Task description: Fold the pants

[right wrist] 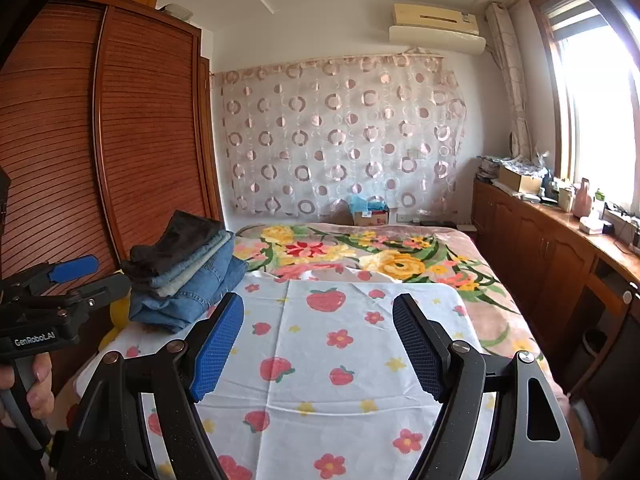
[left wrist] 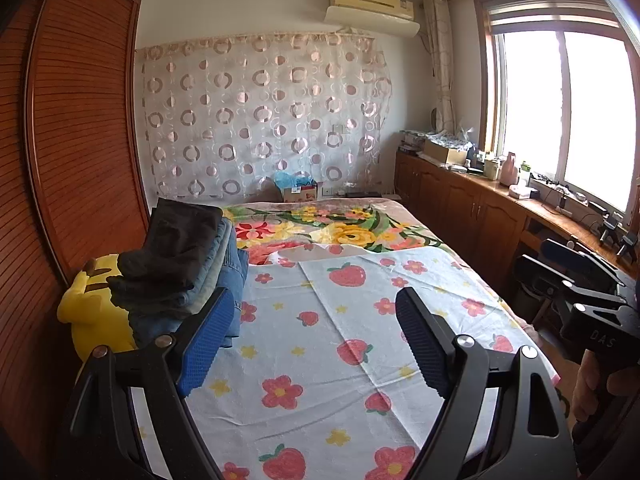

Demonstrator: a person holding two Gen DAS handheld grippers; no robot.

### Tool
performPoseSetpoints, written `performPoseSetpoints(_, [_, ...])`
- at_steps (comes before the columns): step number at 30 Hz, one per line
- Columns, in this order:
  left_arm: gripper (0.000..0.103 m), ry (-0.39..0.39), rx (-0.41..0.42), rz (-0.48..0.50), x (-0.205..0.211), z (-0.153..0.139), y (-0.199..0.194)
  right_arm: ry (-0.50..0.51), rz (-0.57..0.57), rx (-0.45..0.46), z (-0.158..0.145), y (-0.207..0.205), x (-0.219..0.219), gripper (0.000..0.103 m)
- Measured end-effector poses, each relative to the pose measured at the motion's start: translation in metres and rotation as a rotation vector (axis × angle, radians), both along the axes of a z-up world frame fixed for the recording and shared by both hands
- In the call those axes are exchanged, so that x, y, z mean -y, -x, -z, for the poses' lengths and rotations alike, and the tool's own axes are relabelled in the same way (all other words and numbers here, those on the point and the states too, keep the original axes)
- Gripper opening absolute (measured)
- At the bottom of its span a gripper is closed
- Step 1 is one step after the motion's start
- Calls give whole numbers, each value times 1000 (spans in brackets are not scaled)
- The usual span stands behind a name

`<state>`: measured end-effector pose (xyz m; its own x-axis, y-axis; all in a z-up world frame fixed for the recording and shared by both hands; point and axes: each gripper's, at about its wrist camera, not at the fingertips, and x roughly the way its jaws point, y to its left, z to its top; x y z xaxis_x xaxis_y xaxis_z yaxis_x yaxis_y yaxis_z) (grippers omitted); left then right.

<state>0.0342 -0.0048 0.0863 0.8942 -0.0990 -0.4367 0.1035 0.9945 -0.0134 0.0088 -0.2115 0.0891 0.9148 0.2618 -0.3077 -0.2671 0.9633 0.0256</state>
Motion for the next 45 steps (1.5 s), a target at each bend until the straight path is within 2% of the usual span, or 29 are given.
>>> performPoseSetpoints(45, [84,-1,0,-1,-1,0,2,-6,16,11,0,-10,11,79])
